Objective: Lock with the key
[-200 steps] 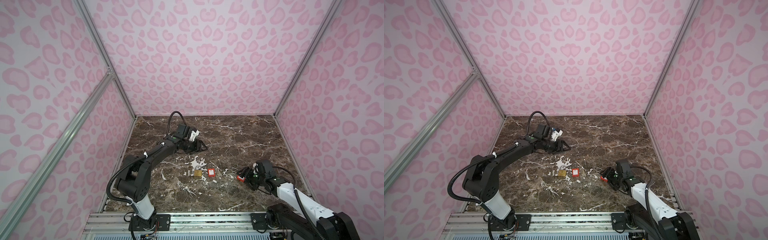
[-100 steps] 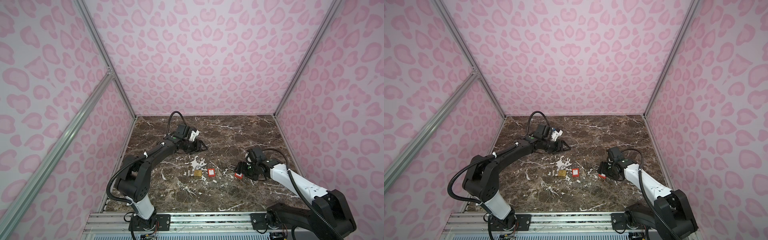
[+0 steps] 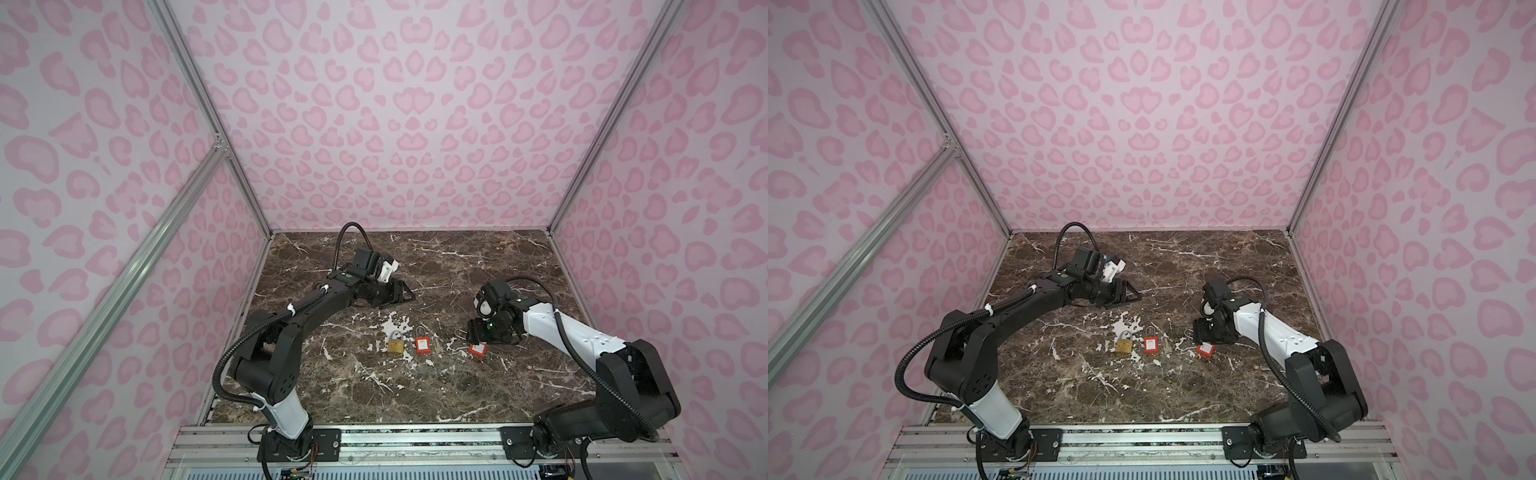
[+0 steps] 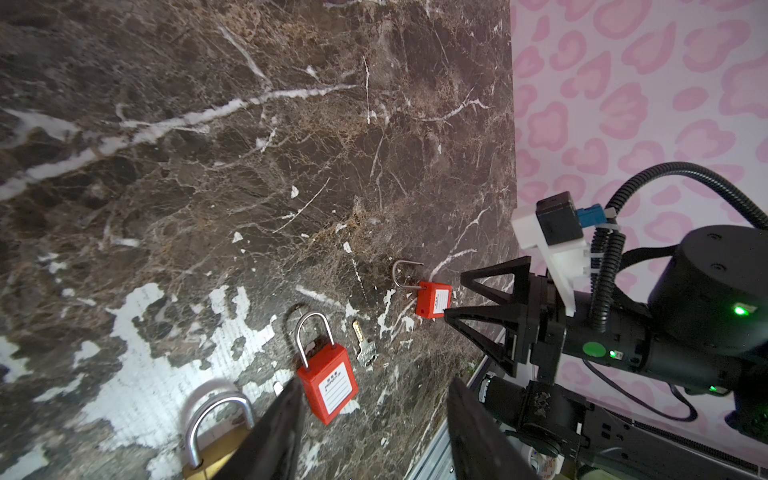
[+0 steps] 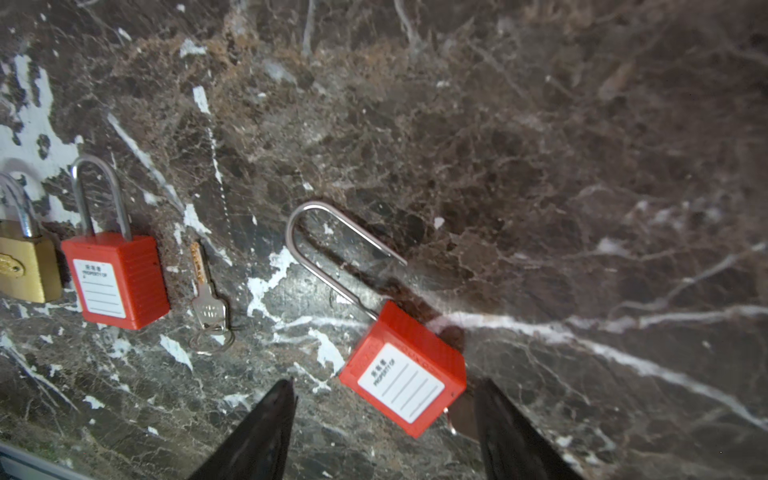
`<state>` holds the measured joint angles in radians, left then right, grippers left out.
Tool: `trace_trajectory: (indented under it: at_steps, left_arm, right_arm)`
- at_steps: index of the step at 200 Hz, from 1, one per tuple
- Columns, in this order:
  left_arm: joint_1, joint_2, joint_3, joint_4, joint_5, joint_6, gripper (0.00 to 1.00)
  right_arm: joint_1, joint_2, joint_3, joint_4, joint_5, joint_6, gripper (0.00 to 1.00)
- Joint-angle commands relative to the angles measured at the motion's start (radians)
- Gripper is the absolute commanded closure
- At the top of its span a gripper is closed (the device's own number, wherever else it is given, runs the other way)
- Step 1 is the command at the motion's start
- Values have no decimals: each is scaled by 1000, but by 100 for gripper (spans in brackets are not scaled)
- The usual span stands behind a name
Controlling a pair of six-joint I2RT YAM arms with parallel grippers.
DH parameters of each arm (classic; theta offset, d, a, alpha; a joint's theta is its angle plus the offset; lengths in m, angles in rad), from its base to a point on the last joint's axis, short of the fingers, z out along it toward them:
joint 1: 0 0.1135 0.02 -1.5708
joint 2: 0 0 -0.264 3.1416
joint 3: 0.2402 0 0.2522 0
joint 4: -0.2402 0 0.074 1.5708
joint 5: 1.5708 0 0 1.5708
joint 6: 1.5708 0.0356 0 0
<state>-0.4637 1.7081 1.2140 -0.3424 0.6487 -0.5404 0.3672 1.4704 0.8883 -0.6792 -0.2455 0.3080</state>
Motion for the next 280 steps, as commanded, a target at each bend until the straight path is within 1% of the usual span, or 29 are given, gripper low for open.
trace_trajectory:
  at_steps: [1, 37, 87, 132, 161, 204, 249, 266, 280]
  left_arm:
    - [2, -17, -9, 19, 5, 5, 43]
    - [2, -21, -19, 20, 7, 10, 43]
    - [2, -16, -24, 29, 10, 5, 43]
    - [1, -19, -25, 29, 11, 7, 43]
    - [2, -17, -29, 32, 12, 5, 43]
    - [2, -14, -28, 38, 12, -7, 43]
    - [2, -10, -27, 46, 12, -27, 43]
    - [1, -7, -28, 46, 14, -36, 43]
    - [1, -4, -28, 46, 17, -39, 43]
  right_arm:
    - [1, 31, 5, 23, -18, -34, 30]
    - [8, 82, -2, 41, -39, -42, 31]
    - [49, 72, -29, 55, -45, -15, 33]
    - [115, 66, -35, 10, 45, -11, 35]
    - [162, 67, -36, -28, 114, -7, 39]
    - [191, 63, -47, -59, 151, -5, 40]
    - [197, 71, -41, -50, 168, -2, 51]
    - [197, 85, -40, -49, 173, -5, 58]
    - [205, 92, -40, -49, 181, -6, 60]
